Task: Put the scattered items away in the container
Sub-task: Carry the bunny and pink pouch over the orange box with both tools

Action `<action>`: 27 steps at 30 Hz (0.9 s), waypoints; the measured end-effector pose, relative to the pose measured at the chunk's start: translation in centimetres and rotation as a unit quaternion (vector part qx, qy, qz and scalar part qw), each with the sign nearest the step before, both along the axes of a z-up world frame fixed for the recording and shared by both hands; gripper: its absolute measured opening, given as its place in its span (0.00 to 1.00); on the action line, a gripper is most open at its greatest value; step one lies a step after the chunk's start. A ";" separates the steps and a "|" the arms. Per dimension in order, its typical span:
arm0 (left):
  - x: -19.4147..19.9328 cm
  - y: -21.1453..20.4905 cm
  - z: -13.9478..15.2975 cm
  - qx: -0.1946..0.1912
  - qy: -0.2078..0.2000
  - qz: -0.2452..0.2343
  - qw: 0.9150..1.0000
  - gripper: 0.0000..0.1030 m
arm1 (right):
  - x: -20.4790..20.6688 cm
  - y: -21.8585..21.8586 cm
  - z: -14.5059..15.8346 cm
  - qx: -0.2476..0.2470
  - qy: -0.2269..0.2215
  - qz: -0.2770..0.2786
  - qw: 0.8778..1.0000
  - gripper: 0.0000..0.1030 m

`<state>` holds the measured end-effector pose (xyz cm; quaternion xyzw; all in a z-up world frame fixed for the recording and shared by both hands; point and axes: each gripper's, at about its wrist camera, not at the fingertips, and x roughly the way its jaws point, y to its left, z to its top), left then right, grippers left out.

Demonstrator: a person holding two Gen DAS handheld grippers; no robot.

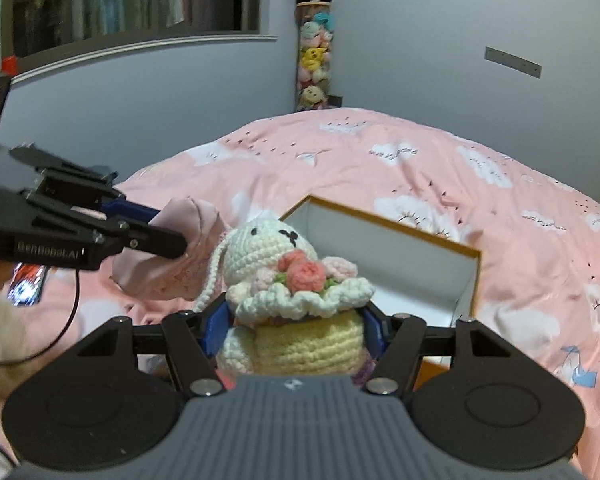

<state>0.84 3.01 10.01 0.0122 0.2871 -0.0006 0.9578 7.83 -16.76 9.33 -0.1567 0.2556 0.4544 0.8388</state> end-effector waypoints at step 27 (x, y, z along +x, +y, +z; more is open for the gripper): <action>10.3 2.6 -10.3 0.032 -0.052 0.002 0.998 0.21 | 16.0 9.8 -10.8 -0.023 0.173 -0.169 0.970 0.65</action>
